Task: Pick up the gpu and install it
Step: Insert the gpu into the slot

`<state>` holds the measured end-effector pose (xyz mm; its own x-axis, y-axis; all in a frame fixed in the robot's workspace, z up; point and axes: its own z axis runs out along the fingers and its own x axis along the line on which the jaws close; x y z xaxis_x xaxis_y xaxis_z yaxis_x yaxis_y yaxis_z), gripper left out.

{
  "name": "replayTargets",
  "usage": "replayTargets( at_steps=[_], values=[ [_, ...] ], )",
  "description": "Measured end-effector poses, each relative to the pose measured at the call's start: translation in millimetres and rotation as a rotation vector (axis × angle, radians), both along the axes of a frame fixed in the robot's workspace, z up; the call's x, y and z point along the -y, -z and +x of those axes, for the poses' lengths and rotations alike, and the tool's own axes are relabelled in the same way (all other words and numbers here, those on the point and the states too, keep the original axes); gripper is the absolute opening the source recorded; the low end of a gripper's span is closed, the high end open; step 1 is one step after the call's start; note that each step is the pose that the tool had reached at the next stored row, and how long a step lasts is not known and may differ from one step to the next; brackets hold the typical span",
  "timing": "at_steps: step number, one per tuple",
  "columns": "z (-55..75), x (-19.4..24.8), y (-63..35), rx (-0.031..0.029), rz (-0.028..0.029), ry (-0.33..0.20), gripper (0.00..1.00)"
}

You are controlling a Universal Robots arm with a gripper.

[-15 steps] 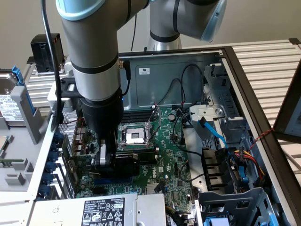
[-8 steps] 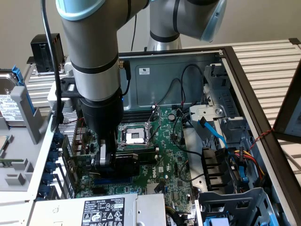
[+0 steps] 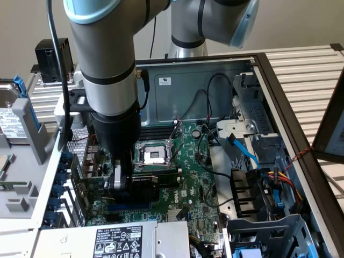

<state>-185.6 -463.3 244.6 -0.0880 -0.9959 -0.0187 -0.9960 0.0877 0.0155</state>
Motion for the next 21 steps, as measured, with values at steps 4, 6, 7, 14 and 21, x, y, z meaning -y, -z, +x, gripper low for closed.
replayTargets(
  at_steps=[4,6,7,14,21],
  values=[
    [0.0,0.0,0.0,0.0,0.0,0.0,0.28],
    [0.1,-0.4,0.2,0.0001,0.0001,0.0,0.28],
    [0.1,-0.7,0.2,0.0001,0.0,0.0,0.28],
    [-0.2,-1.0,0.9,0.0,-0.0002,0.0,0.28],
    [-1.0,-1.2,1.5,0.0,-0.0001,0.0,0.28]
  ],
)
